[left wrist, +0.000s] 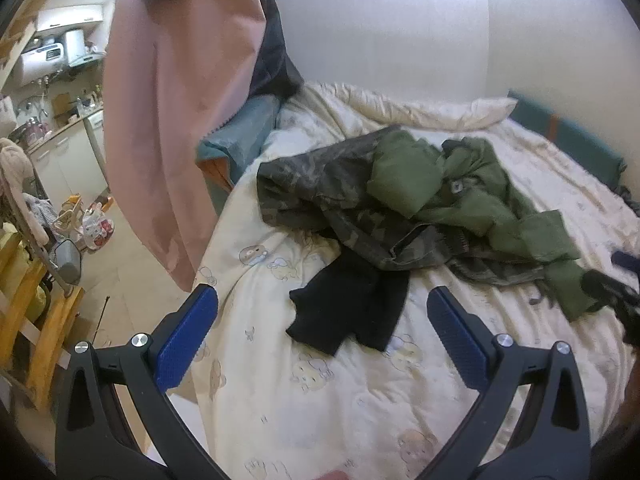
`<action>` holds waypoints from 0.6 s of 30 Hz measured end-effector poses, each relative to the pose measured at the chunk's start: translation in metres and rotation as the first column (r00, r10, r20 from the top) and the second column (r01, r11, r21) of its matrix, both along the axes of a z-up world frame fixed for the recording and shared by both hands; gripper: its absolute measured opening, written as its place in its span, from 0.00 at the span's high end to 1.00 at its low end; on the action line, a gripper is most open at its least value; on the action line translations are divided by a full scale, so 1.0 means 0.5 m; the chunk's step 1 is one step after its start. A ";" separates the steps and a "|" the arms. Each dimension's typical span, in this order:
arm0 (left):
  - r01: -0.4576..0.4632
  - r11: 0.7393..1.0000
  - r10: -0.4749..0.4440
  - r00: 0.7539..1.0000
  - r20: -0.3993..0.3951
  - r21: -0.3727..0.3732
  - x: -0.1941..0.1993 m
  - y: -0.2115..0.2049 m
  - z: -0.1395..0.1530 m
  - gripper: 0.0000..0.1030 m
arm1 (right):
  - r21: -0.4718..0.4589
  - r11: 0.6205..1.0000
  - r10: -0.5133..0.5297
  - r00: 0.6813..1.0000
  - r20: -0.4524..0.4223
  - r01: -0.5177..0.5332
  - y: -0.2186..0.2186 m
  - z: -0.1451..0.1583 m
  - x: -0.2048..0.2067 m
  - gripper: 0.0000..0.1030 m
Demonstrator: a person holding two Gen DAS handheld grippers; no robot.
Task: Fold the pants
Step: 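Reach into the pile and grasp the olive-green pants with the right gripper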
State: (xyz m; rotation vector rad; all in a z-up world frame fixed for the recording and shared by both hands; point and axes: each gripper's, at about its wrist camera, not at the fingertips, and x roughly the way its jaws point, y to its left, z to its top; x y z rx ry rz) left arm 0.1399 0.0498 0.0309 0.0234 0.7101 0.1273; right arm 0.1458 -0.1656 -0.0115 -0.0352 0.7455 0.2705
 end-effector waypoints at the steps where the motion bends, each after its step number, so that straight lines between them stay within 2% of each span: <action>1: 0.005 1.000 -0.005 1.000 -0.013 0.000 0.023 0.010 -0.007 0.00 | -0.013 1.000 0.028 1.000 0.005 -0.028 0.019 -0.001 0.041 0.00; 4: -0.027 0.999 0.026 0.999 -0.020 -0.032 0.057 0.049 -0.026 0.00 | -0.004 0.999 0.051 0.999 -0.016 -0.051 0.055 -0.008 0.154 0.00; 7: -0.075 0.993 0.068 0.995 -0.074 -0.096 0.080 0.083 -0.057 0.00 | 0.048 0.998 0.039 0.997 -0.067 -0.035 0.078 -0.026 0.261 0.00; 12: -0.086 0.991 0.071 0.989 -0.132 -0.105 0.096 0.088 -0.089 0.00 | 0.076 0.997 0.000 0.986 -0.165 0.012 0.150 -0.097 0.449 0.08; 18: -0.121 0.983 0.095 0.979 -0.179 -0.140 0.104 0.110 -0.105 0.00 | 0.095 0.990 -0.079 0.967 -0.240 0.104 0.178 -0.163 0.576 0.10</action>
